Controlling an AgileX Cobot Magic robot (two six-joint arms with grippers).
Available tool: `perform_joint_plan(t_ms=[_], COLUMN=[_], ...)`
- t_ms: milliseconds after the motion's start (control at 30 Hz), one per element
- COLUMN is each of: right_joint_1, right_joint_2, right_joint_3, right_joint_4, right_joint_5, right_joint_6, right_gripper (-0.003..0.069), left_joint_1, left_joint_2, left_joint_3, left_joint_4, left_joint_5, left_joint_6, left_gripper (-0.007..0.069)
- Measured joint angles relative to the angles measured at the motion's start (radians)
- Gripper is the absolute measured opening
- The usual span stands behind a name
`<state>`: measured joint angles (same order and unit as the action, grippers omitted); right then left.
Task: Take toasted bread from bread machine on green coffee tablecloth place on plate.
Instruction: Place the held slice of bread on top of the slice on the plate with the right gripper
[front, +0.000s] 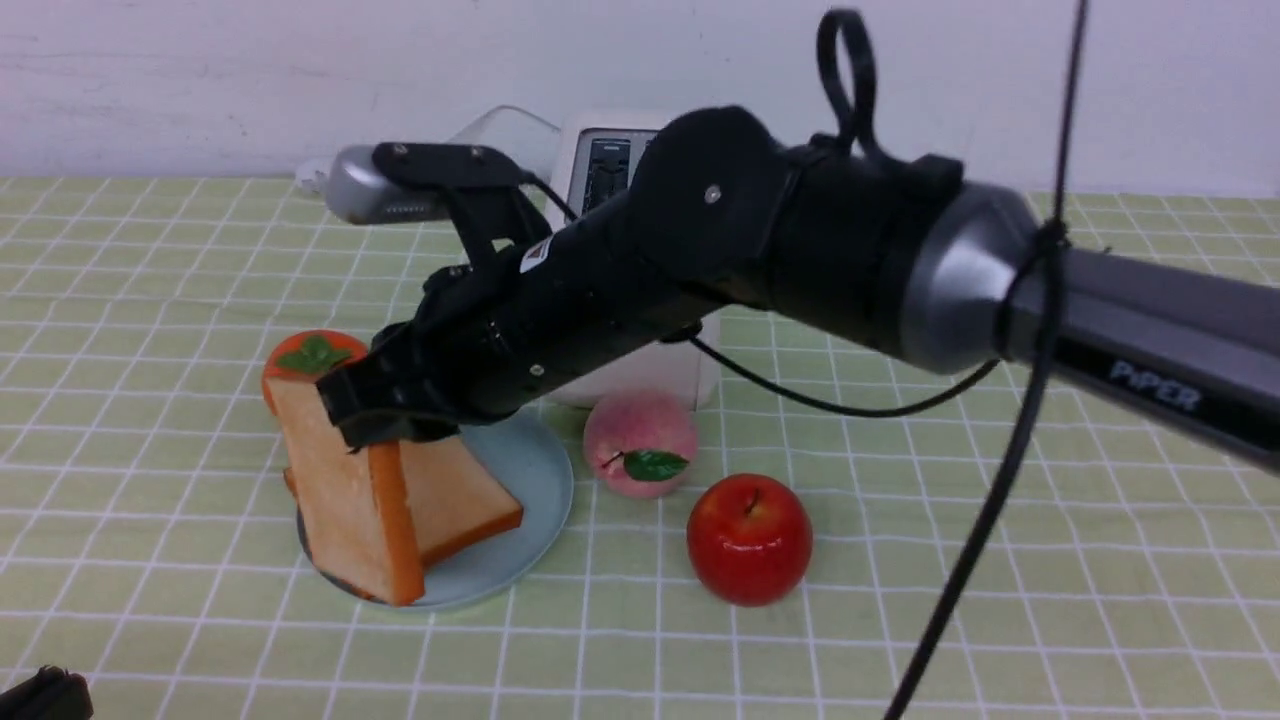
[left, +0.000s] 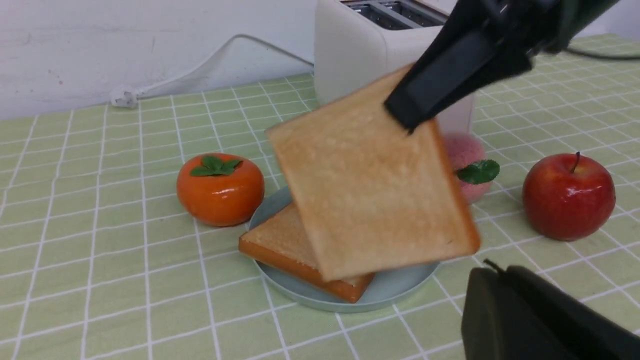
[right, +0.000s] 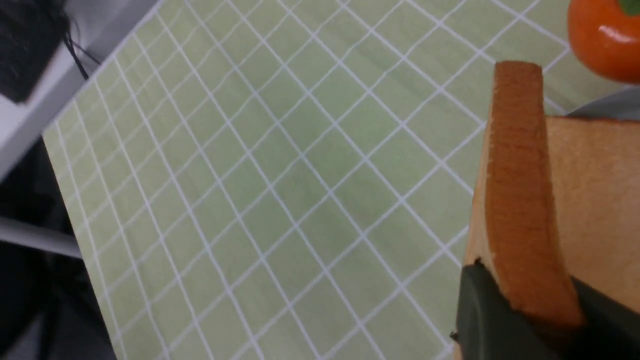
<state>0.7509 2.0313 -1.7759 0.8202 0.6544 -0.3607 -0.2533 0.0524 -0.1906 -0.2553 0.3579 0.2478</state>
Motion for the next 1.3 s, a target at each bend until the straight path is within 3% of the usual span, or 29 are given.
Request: perform_joint_plan(t_ms=[200,433,533,633,700,733,767,867,1000,1133,1300], right_joint_1=[-0.043,-0.105,-0.115,-0.118,-0.12,-0.12,-0.122,-0.127,-0.131,-0.131,-0.131], right_joint_2=[0.054,0.085,0.095,0.1,0.1,0.1,0.098,0.088,0.052,-0.015,-0.089], right_joint_3=[0.0,0.0,0.0,0.0,0.0,0.0,0.0,0.0,0.0,0.0,0.0], right_joint_4=[0.199,0.261,0.263,0.245,0.21,0.207,0.175,0.093,-0.054,-0.277,-0.439], right_joint_5=[-0.057,-0.092,-0.086,-0.08,-0.071,-0.07,-0.057,-0.033,-0.004,0.064,0.15], right_joint_6=[-0.099,-0.116,-0.116,-0.116,-0.109,-0.107,-0.086,-0.032,0.074,0.23,0.308], right_gripper=[0.0092,0.0098,0.0126,0.0214,0.0319,0.0329,0.0403,0.0497,0.0519,0.0477,0.0417], left_joint_1=[0.0,0.0,0.0,0.0,0.0,0.0,0.0,0.0,0.0,0.0,0.0], left_joint_2=[0.0,0.0,0.0,0.0,0.0,0.0,0.0,0.0,0.0,0.0,0.0], left_joint_3=[0.0,0.0,0.0,0.0,0.0,0.0,0.0,0.0,0.0,0.0,0.0], left_joint_4=[-0.001,-0.015,-0.02,-0.022,-0.023,-0.023,-0.023,-0.023,-0.023,-0.023,-0.023], left_joint_5=[-0.001,-0.001,-0.001,-0.004,-0.006,-0.006,-0.006,-0.006,-0.012,-0.018,-0.027], left_joint_6=[-0.001,-0.005,-0.005,-0.007,-0.007,-0.007,-0.007,-0.007,-0.007,-0.007,-0.007], left_gripper=[-0.0011,-0.0008,-0.0006,-0.0003,-0.0002,-0.0002,-0.0002,-0.0002,-0.0002,0.0,0.0002])
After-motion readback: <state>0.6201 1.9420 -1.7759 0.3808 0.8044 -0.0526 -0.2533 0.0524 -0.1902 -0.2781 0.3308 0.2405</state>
